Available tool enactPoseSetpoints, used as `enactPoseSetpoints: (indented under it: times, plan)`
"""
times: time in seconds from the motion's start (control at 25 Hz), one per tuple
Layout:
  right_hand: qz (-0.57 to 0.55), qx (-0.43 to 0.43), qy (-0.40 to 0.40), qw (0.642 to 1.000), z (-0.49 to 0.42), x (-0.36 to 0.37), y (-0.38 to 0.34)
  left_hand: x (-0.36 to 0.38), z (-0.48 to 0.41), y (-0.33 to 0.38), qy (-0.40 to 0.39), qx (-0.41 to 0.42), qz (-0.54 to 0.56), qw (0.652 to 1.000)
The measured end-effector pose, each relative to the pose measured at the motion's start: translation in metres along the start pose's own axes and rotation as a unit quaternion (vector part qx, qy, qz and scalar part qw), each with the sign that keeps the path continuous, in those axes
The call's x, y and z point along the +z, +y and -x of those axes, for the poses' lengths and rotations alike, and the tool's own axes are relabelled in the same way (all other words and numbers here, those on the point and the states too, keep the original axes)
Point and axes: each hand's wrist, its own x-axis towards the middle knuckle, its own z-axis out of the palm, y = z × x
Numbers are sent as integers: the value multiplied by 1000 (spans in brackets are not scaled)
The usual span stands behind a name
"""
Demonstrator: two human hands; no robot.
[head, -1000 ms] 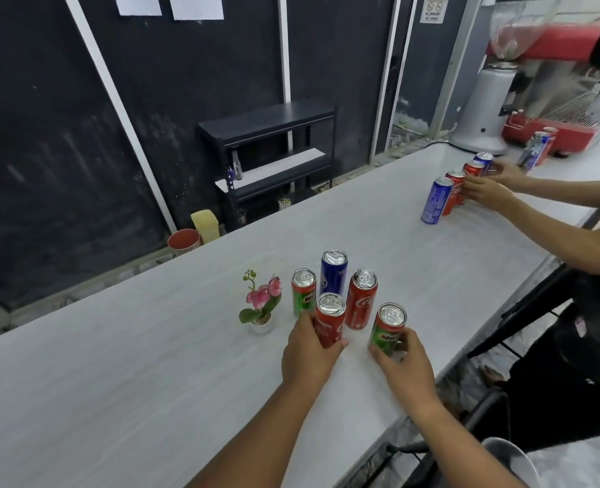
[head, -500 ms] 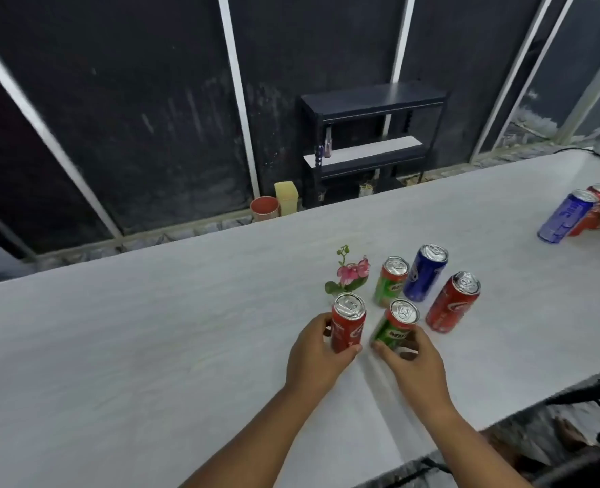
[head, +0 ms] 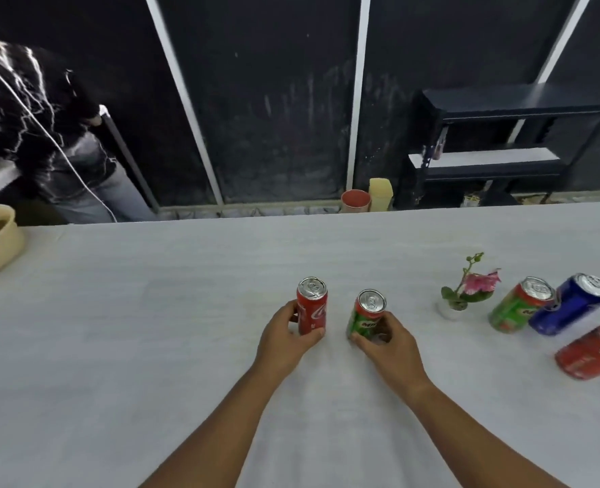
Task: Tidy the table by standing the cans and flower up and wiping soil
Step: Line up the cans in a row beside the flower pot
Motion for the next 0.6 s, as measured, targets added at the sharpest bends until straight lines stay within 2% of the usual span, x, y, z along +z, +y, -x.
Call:
enactPoseSetpoints:
  times: [0.28,0.48,0.6]
  plan:
    - [79,-53,-57,994,-3,57,-17,-43,-2,-42,-27,-22,33,999]
    - [122,-89,-23,988,3,72,-7,-47,0,-65,-55,-18,60,997]
    - [132,-106,-13,985,3,72,-5,-41,3,-68,-19,-23,39,999]
